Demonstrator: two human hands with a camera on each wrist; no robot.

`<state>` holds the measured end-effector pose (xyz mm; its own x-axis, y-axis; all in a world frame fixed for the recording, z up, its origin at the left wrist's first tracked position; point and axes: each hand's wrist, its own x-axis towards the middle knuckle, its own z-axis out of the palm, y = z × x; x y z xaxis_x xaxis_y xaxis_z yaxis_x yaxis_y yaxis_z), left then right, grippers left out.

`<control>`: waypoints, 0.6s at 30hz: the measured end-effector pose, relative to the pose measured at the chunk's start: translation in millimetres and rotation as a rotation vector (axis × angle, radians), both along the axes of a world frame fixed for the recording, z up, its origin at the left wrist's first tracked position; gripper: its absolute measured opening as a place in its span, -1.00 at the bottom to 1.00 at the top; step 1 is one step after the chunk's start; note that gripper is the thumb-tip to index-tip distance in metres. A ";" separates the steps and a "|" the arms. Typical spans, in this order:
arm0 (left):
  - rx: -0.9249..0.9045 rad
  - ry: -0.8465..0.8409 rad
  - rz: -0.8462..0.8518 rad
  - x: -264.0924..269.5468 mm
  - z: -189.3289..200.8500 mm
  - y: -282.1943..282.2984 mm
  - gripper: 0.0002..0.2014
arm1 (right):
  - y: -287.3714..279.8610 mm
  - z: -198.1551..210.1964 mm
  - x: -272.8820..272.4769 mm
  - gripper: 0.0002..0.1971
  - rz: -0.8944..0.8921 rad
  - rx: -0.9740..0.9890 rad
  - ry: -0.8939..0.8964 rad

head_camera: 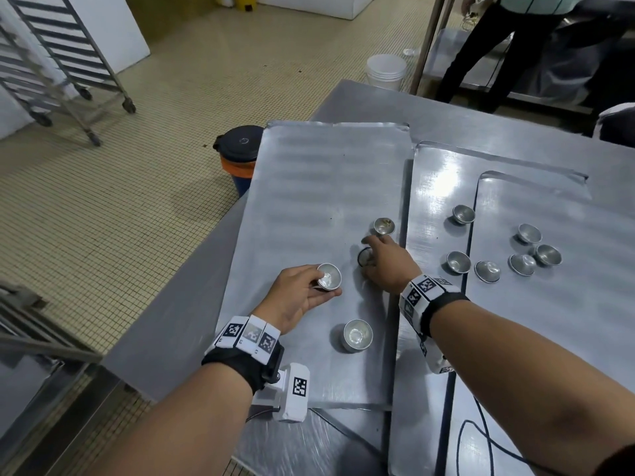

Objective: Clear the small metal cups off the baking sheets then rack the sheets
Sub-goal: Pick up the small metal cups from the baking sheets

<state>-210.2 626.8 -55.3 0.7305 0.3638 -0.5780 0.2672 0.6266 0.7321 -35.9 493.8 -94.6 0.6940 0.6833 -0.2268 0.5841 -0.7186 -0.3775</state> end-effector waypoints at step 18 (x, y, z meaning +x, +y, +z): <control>0.069 -0.022 -0.094 -7.6 -7.8 -5.3 -0.80 | -19.7 1.7 -21.2 -0.61 0.046 -0.049 -0.024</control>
